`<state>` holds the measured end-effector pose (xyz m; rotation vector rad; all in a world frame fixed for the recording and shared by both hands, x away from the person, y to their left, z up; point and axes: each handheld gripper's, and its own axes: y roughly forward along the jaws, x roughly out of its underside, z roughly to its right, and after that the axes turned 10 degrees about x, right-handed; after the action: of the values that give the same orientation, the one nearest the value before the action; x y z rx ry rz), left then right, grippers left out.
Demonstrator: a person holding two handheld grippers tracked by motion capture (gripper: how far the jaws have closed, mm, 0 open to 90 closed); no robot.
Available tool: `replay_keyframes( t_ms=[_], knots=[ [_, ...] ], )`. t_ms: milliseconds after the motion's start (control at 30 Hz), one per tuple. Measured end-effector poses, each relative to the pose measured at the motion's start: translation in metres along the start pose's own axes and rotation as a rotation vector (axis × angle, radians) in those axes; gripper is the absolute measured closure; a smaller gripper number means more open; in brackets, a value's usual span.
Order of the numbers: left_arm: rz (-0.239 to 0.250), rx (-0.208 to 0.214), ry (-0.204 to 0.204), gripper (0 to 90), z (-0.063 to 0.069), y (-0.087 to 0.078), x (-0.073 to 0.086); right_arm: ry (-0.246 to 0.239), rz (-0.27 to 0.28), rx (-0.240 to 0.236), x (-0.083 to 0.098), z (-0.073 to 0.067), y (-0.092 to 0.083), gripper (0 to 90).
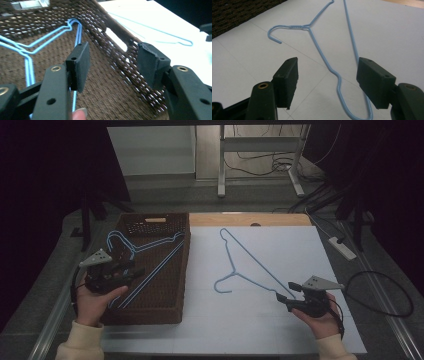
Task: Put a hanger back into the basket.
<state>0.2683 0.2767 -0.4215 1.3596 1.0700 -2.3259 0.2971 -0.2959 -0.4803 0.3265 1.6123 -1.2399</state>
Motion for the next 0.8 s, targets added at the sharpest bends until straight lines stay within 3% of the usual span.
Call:
replay_keyframes(
  t_ms=[200, 367, 800],
  knots=[
    [0.002, 0.026, 0.028, 42.7, 0.017, 0.002, 0.008, -0.005, -0.007, -0.001, -0.001, 0.001, 0.000, 33.4],
    [0.000, 0.021, 0.045, 42.5, 0.028, 0.005, 0.017, -0.010, -0.015, -0.006, -0.001, 0.001, 0.002, 32.6],
    [-0.021, 0.034, 0.065, 42.3, 0.035, 0.015, 0.024, -0.021, -0.044, 0.001, -0.003, 0.004, 0.004, 30.5]
  ],
)
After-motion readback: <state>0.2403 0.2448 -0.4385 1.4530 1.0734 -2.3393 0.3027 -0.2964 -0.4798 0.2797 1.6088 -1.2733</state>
